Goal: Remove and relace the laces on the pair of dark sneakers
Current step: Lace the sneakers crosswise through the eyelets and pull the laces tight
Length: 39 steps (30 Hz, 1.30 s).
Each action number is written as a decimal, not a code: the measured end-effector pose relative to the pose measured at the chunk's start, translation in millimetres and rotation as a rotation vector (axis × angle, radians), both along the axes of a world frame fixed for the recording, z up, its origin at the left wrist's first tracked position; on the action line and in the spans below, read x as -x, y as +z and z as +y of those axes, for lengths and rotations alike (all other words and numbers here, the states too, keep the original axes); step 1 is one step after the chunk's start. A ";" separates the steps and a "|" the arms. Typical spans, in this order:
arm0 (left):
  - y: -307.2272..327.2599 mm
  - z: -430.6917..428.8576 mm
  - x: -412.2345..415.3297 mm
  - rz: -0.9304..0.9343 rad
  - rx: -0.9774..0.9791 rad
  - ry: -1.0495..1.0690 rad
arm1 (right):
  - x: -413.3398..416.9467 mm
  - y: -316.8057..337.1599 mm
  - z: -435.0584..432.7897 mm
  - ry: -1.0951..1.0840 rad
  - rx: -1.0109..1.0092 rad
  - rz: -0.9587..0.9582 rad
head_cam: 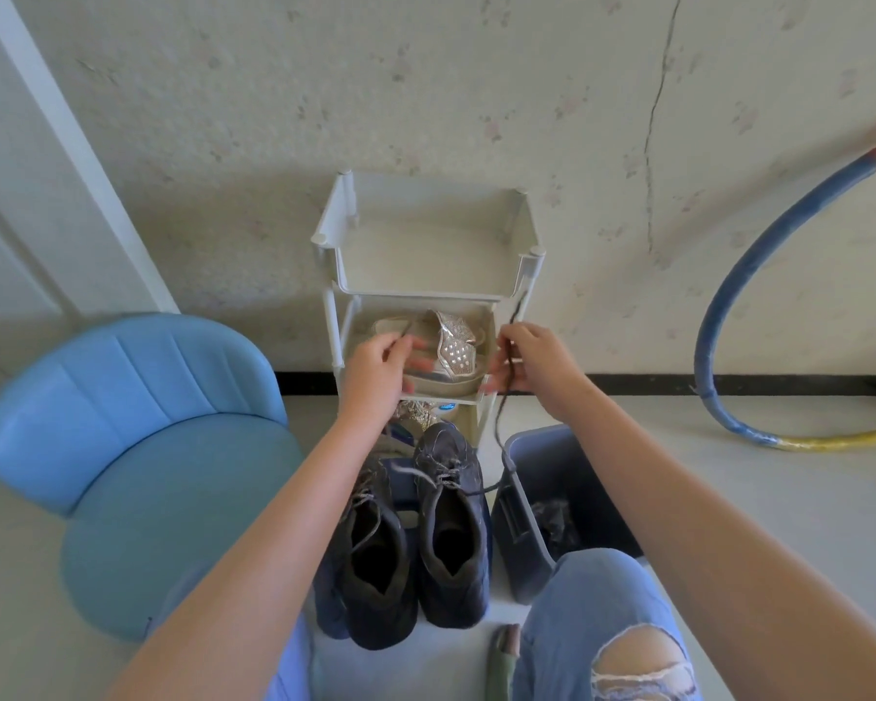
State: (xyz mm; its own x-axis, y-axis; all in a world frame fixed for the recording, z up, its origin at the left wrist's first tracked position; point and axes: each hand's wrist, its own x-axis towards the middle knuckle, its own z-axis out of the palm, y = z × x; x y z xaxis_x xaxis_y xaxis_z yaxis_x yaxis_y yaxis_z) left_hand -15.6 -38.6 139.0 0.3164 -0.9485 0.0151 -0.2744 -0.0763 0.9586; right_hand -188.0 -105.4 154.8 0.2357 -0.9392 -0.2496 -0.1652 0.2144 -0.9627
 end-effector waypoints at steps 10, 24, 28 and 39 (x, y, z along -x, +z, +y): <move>-95.9 28.0 -20.7 -0.392 -0.617 -0.122 | 3.2 -110.2 20.0 0.376 -0.046 0.525; -143.0 14.4 12.1 -0.323 -0.701 -0.341 | -11.5 -172.2 7.3 0.524 -0.004 0.565; -143.9 13.2 8.3 -0.282 -0.725 -0.336 | -12.7 -177.0 7.7 0.657 0.015 0.589; -136.7 16.8 4.7 -0.284 -0.728 -0.361 | -12.7 -177.2 -3.0 0.496 -0.104 0.451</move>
State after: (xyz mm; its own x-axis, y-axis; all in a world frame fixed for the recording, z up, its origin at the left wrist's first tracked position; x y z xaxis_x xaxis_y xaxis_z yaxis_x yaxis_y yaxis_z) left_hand -20.3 -21.8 2.3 0.0697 -0.7945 -0.6033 -0.6226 -0.5071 0.5960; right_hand -175.4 -108.5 -22.5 0.4840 -0.7130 -0.5074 -0.6483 0.0972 -0.7551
